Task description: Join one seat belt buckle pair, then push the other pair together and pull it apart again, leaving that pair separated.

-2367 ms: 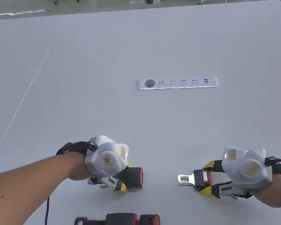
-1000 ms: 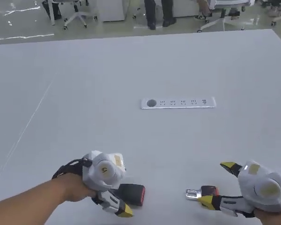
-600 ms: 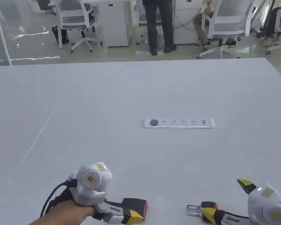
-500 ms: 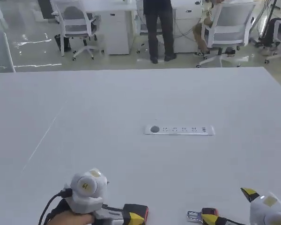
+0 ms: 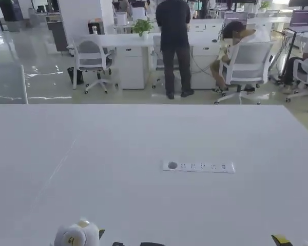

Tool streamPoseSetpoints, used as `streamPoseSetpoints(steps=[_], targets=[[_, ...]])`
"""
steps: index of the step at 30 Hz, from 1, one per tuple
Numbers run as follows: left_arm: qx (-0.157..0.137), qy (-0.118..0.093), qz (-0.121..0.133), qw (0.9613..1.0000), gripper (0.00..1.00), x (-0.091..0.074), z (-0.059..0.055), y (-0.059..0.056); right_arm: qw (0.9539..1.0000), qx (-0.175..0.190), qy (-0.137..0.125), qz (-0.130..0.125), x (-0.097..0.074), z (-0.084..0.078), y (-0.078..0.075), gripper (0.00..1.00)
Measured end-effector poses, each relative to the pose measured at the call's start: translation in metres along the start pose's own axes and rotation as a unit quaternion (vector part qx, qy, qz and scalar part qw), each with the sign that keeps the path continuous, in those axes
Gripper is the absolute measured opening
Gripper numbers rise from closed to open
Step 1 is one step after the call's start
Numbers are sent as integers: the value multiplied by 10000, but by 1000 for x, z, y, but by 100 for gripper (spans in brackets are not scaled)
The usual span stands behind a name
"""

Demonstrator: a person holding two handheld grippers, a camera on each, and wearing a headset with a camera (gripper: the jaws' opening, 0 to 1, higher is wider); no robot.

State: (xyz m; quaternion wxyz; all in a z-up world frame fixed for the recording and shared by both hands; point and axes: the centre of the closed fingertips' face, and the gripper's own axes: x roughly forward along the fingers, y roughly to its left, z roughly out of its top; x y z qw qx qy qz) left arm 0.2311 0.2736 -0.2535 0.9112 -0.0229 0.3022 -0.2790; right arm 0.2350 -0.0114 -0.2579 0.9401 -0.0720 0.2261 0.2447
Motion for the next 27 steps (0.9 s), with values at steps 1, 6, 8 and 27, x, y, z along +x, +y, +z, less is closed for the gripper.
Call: streamPoseSetpoints(steps=[1, 6, 8, 27], targets=[[-18, -13, 7, 10000, 100, -3, -2, 0, 10000, 1, -6, -4, -3, 0, 1, 92], [-125, -262, 45, 9996, 100, -26, -4, -6, 9999, 17, -124, -28, -21, 2, 8, 93], [-178, -304, 48, 9994, 100, -35, -6, -10, 9999, 17, -157, -15, -28, 2, 11, 93], [-322, -645, 237, 9971, 100, -109, -26, -15, 9996, -9, -260, -61, -90, -17, 29, 96]])
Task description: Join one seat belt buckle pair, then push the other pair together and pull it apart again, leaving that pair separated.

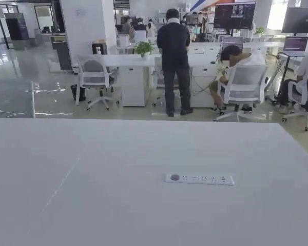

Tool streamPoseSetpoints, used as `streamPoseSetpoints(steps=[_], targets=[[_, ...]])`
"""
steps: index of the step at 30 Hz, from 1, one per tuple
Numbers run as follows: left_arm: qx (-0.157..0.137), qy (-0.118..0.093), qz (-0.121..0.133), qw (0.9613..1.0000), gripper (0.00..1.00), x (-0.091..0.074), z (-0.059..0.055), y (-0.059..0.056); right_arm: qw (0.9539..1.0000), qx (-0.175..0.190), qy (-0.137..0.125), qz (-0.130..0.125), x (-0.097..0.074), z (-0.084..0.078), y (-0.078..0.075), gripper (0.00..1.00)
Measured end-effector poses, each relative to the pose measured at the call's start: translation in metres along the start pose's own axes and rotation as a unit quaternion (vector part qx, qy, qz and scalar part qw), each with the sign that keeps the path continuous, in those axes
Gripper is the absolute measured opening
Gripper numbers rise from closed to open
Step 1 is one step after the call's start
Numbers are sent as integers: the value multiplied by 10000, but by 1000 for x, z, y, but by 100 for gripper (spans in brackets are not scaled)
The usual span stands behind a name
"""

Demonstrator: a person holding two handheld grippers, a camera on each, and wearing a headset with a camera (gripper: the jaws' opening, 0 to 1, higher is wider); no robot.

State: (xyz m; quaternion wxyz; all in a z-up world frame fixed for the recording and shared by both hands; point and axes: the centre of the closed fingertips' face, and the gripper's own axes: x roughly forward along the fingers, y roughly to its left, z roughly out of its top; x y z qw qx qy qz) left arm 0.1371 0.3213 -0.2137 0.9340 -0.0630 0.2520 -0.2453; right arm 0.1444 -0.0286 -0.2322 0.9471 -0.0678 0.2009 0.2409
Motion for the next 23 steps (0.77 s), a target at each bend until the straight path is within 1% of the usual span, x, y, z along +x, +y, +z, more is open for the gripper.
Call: streamPoseSetpoints(steps=[1, 3, 7, 10, 13, 17, 23], targets=[[-14, 3, 13, 10000, 100, -1, -2, 2, 10000, 35, 4, -3, -1, -1, 1, 96], [22, -4, 28, 10000, 100, -6, -3, 2, 10000, 67, -3, -22, -4, -4, 4, 96], [50, -26, 47, 10000, 100, -9, -4, 5, 9999, 119, 10, -31, -7, -9, 8, 96], [-4, -53, 87, 9999, 100, -10, -6, 8, 9999, 115, 27, -44, -7, -9, 7, 96], [-43, -27, 105, 9999, 100, -9, -11, 13, 9999, 132, -5, -91, -8, -7, 3, 96], [-47, -40, 115, 9999, 100, -11, -10, 9, 9998, 141, -30, -148, -8, -5, 0, 95], [18, -38, 104, 9999, 100, -11, -10, 6, 9999, 89, -36, -143, -6, -6, 4, 95]])
